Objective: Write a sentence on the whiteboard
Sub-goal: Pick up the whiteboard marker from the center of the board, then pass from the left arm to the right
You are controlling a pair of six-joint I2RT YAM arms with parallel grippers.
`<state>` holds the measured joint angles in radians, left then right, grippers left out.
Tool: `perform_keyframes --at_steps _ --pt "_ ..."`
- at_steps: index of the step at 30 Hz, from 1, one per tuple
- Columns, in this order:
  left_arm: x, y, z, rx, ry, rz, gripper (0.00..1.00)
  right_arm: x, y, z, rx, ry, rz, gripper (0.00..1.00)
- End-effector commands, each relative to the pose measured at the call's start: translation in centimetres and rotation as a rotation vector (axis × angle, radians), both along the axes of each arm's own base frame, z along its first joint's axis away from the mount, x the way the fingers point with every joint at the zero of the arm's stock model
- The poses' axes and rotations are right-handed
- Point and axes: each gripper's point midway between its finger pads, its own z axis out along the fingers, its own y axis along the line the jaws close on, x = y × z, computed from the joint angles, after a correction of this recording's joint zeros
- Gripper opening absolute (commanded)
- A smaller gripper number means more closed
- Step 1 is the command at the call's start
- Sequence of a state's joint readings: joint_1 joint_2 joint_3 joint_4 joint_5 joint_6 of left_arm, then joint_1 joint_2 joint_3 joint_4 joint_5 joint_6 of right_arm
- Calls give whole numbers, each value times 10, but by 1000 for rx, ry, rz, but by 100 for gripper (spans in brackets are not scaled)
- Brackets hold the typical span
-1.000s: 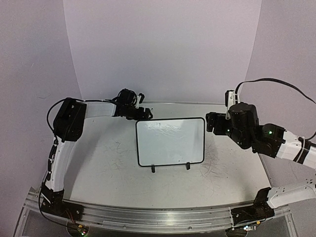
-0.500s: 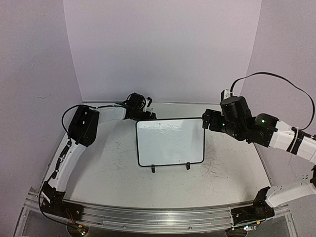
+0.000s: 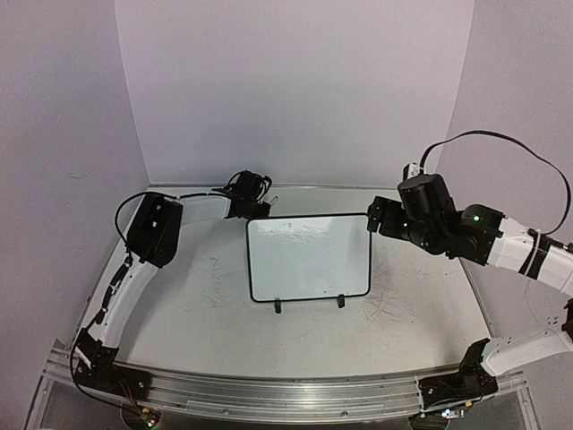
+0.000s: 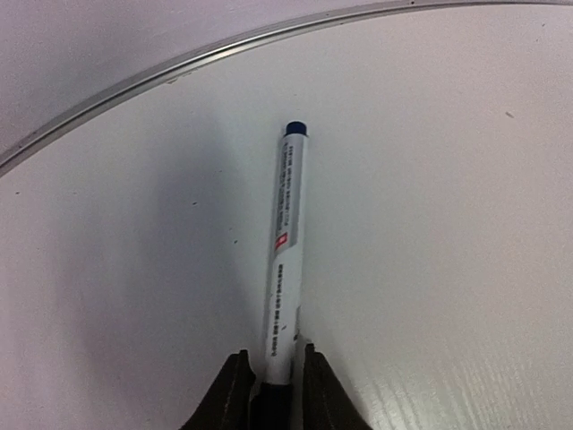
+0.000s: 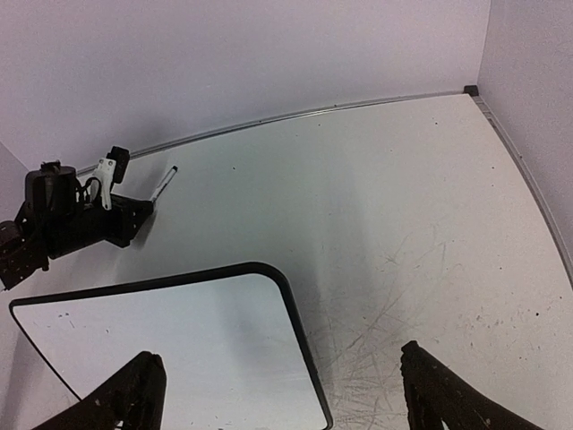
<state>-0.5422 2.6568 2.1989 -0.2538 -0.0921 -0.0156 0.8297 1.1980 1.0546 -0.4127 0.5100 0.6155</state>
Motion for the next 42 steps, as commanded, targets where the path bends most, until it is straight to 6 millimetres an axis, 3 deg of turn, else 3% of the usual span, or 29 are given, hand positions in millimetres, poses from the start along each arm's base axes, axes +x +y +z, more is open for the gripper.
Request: perform_keyframes --at_steps 1,6,10,12,13,17,21,24,26,27,30,34,37,42 --pt "-12 43 8 196 12 75 16 6 -2 20 -2 -46 -20 92" --pt "-10 77 61 290 -57 192 2 13 6 26 -78 -58 26 92" --pt "-22 119 133 286 -124 339 0 18 -3 29 -149 -86 -17 95" --pt "-35 137 166 242 -132 391 0 20 -7 24 -181 -91 -38 98" --pt "-45 145 194 209 -157 409 0 22 -4 21 -191 -91 -33 98" --pt "-91 163 276 85 -227 406 0 28 19 13 -184 -61 53 98" --pt "-147 126 334 -217 -209 149 0 27 34 31 -103 -97 121 98" --pt "-196 70 366 -490 -154 -170 0 22 52 59 -21 -148 222 98" --pt "-232 32 376 -605 -132 -381 0 17 75 79 51 -167 357 98" --pt "-251 13 380 -631 -126 -482 0 9 96 88 113 -156 488 98" --pt "-282 -24 379 -638 -105 -642 0 4 117 113 329 -86 717 98" --pt "-292 -47 366 -641 -57 -710 0 -13 123 141 466 -109 881 98" --pt "-304 -66 357 -641 -20 -776 0 -14 124 145 489 -103 886 98" --pt "-322 -82 345 -628 8 -852 0 -9 127 133 485 -83 882 97"
